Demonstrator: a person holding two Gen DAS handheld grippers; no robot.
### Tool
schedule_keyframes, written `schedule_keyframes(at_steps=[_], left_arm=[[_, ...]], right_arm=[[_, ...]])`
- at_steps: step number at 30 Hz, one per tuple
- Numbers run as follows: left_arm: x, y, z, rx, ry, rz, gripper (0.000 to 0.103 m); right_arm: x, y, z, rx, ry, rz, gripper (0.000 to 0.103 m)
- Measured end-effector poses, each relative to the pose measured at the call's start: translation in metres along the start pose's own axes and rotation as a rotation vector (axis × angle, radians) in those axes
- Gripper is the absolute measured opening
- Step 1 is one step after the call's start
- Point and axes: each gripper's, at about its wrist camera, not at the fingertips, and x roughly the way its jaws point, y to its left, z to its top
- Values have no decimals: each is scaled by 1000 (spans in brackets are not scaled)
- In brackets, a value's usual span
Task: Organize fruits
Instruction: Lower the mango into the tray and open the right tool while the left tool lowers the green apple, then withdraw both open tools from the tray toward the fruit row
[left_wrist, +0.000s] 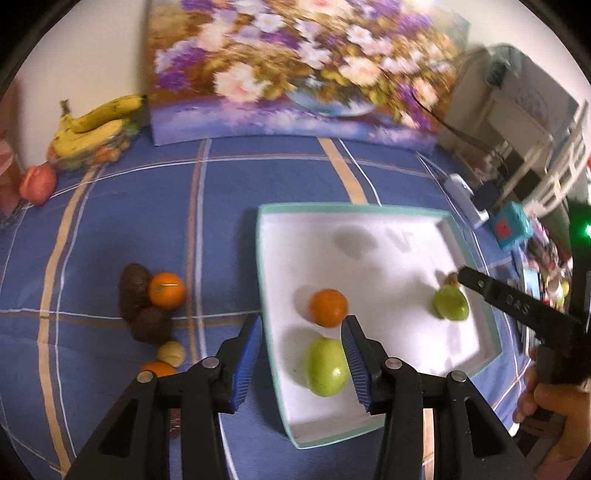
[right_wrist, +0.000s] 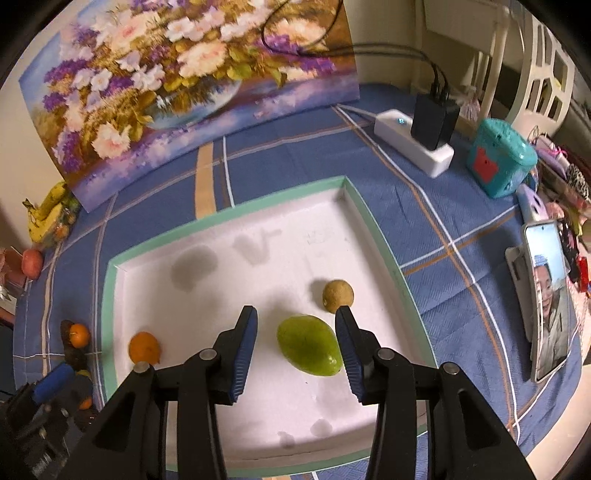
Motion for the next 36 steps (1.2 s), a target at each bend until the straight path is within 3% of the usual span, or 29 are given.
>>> schedule_keyframes(at_steps=[10,34,36], left_arm=[[-7,38,7,-125,-29,3,49],[-9,83,5,-272,-35,24,49],[-6,85,4,-274,-25,42,53]], right_arm=[[-13,17,-2,-38,-33,32,45],[-11,35,-7,-99,-20,44,45],[-9,36,-7,-102,-14,42,45]])
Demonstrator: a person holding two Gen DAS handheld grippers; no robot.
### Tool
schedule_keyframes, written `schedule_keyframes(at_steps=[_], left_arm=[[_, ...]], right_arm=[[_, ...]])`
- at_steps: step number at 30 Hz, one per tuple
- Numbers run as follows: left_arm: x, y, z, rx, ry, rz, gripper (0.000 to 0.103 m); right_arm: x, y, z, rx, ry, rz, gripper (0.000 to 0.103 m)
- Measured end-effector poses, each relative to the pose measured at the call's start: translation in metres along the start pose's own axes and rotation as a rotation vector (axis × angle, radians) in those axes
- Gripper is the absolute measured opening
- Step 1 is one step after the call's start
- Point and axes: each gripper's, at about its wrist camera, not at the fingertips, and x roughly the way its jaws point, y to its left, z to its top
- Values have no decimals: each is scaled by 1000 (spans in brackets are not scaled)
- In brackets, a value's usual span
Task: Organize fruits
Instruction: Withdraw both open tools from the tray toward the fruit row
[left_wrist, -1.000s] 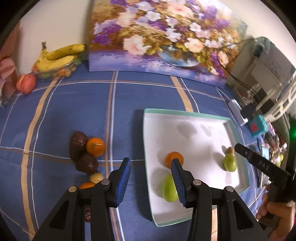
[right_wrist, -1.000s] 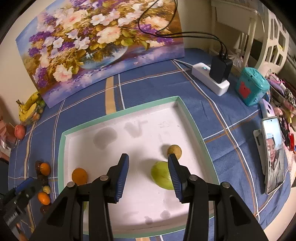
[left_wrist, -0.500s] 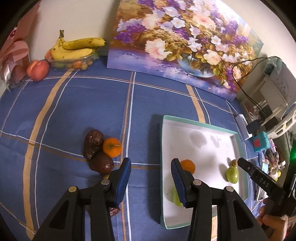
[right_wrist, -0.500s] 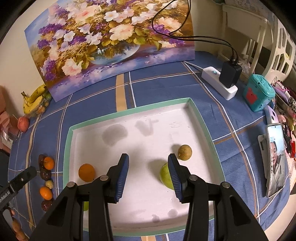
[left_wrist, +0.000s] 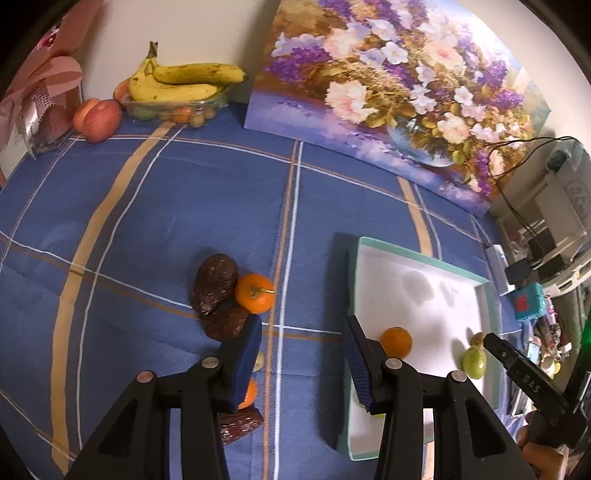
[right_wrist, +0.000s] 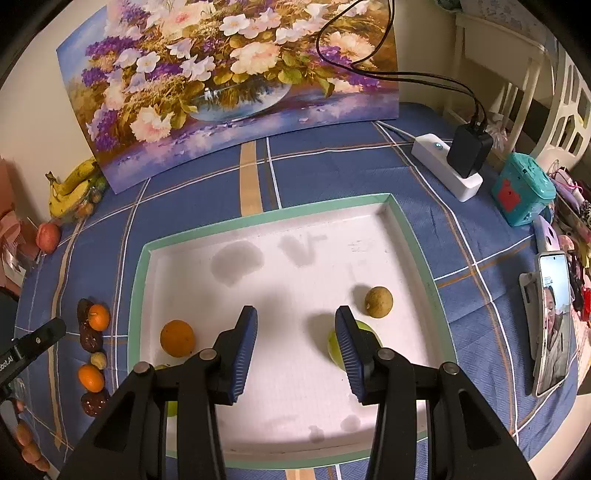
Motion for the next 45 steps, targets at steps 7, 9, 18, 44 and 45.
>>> schedule_keyframes(at_steps=[7,9,18,44,45], left_arm=[[14,17,-3,-53,27,81,84],[16,20,-3,-56,25,108,91],[11,27,-3,-57,-21,161,103],[-41,67,2,-119,-207,91,103],[-44,69,2,-112,-213,88,103]], right_arm=[[9,5,-3,-30,30,-22,71],[12,6,-4,-40,37,-32,79],[17,8,-7,-55,23,-47,95],[7,70,-8,-131,-42,144,95],[7,74,-8,-136,-43,153,95]])
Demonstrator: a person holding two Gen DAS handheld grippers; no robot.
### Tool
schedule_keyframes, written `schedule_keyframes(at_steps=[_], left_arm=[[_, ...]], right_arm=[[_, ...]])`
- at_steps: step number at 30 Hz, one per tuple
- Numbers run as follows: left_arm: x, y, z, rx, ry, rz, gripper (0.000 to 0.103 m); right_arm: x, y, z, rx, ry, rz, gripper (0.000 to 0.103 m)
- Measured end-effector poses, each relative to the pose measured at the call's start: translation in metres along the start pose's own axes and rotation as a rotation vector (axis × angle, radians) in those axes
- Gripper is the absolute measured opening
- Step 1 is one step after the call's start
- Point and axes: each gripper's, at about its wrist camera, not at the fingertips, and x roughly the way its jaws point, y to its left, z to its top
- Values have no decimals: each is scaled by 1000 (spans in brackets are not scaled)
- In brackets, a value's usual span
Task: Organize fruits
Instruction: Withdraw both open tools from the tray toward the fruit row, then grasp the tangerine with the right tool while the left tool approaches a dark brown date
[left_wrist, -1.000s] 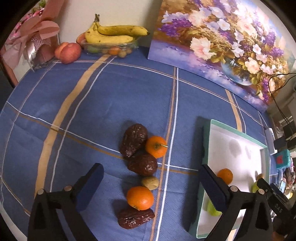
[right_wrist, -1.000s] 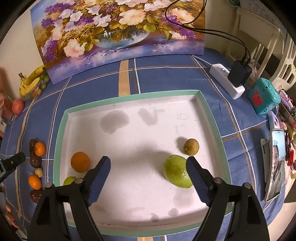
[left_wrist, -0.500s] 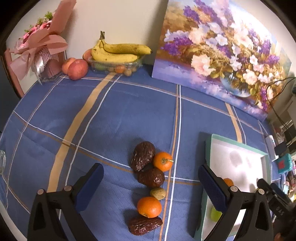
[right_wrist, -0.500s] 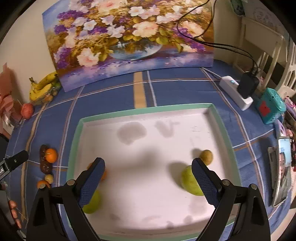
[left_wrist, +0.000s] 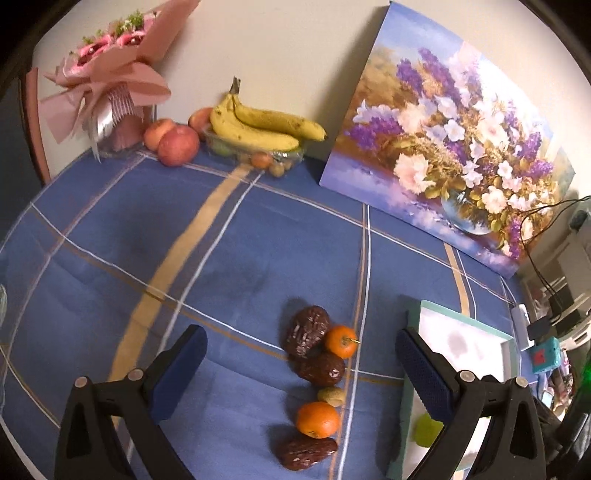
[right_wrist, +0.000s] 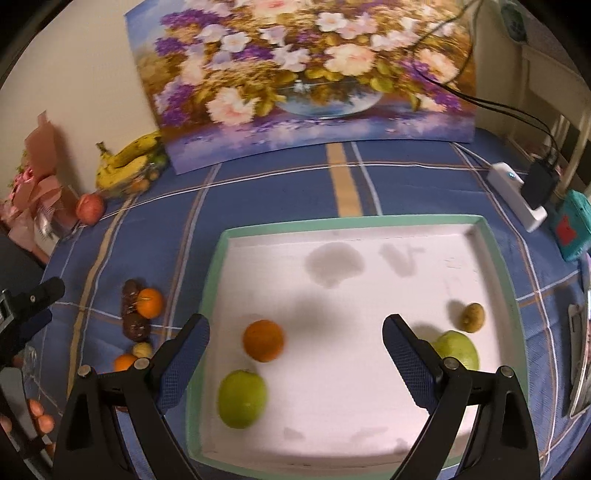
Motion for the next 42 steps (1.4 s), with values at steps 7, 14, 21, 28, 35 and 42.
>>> schedule_keyframes(at_steps=[7,14,21,28,35,42], left_arm=[[-15,19,6,27,-25,88,103],[-16,41,6,-33,-10,109,103],[3,48,10,-95,36,100,102],[42,53,18,-128,117,118,102],[74,63,18,-184,178,117,102],[87,67,20,-200,201,108,102]], right_arm=[[-2,27,1,-13,-21,81,95],[3,59,0,-43,-20,141,95],[22,88,5,-70,8,181,73],[55,99,10,-43,67,250,61],[88,114,12,-47,141,264,54],[106,128,14,-62,177,277,48]])
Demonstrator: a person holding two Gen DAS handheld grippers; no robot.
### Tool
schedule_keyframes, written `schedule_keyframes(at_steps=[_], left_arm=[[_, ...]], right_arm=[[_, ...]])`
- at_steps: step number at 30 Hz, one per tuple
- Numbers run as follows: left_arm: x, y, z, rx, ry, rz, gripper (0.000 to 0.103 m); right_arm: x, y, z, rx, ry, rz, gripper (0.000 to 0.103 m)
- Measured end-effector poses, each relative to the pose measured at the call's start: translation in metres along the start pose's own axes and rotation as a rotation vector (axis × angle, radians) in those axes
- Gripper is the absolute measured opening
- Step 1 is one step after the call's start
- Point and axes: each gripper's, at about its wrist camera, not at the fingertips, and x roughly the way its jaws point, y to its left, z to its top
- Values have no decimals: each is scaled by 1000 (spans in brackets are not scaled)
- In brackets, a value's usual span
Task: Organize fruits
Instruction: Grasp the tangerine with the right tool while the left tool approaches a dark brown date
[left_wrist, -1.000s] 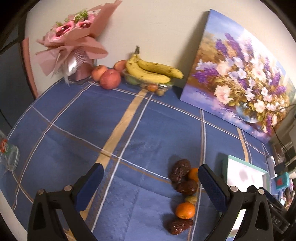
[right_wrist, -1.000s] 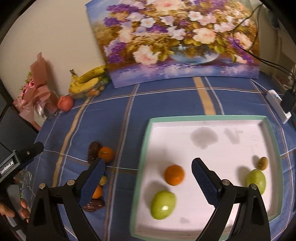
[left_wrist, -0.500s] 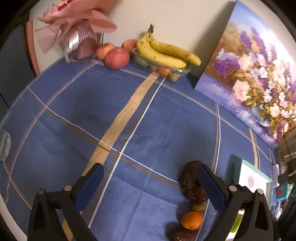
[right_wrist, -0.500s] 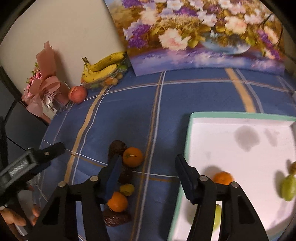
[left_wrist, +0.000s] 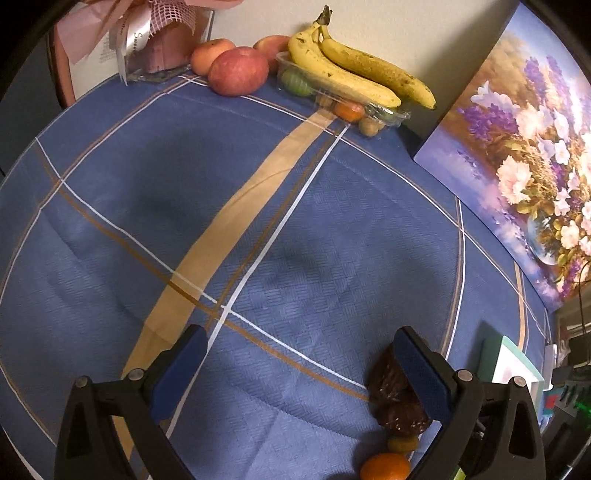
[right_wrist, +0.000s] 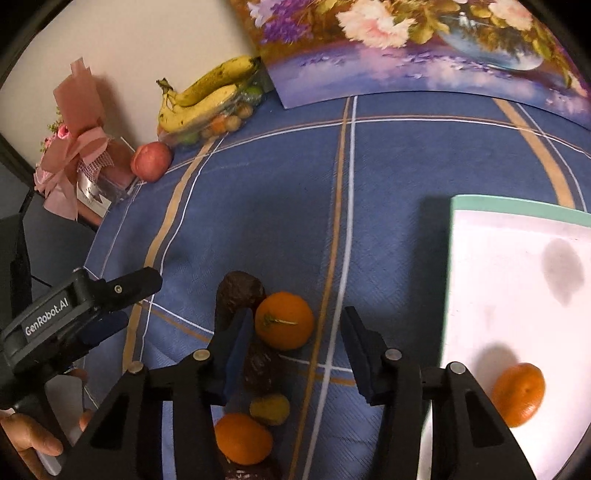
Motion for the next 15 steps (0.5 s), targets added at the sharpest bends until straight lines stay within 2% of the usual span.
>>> schedule_keyframes(at_steps=[4,15], left_arm=[[3,-2,1,3,10,-6,102],[6,-23,-5,54,43,-63,99]], right_arm=[[5,4,1,-6,9,12,36],[-14,-4,-5,8,-14,-21,35]])
